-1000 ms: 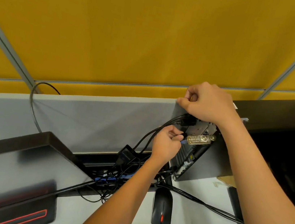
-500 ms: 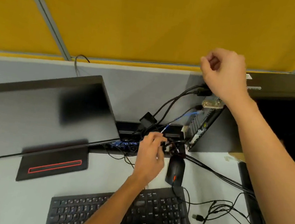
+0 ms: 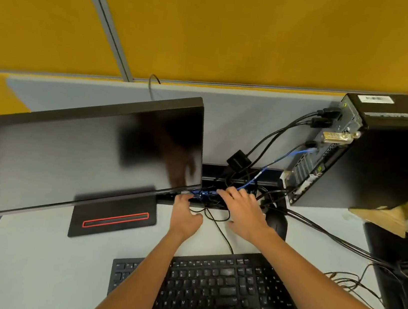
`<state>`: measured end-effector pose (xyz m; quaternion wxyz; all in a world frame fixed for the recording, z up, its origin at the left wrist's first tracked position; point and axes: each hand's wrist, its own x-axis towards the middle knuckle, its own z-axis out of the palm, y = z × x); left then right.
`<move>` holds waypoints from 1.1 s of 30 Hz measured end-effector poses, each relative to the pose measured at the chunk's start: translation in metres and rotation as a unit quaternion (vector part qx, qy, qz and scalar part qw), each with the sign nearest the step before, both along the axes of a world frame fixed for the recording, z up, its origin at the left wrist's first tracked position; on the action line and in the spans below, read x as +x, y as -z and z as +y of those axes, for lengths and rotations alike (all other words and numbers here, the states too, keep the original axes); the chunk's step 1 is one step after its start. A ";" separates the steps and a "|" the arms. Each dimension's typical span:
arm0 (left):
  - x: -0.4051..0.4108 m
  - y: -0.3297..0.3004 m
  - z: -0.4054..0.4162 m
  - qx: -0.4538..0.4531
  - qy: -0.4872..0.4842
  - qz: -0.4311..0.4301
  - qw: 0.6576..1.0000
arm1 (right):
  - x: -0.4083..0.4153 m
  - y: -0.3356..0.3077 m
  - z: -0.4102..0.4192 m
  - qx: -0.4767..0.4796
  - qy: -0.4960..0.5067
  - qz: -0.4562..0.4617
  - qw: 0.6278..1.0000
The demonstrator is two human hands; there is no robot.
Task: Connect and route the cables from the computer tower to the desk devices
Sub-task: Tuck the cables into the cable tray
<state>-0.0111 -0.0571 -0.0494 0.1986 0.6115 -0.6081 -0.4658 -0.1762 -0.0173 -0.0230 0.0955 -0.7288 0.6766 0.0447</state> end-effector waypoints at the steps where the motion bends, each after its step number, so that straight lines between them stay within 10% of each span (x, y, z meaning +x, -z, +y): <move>1: -0.001 0.001 -0.002 0.002 0.022 -0.002 1.000 | 0.001 0.002 -0.002 -0.017 0.002 0.005 1.000; 16: -0.007 0.008 0.002 -0.046 0.199 -0.022 0.979 | -0.010 0.027 -0.006 0.041 -0.066 0.032 0.996; 25: -0.018 -0.006 0.011 -0.118 0.191 0.018 0.974 | -0.011 0.001 -0.005 0.019 -0.045 -0.167 0.985; 33: -0.026 -0.012 0.013 0.021 0.227 0.083 0.970 | -0.035 -0.021 0.005 0.077 -0.009 -0.296 0.952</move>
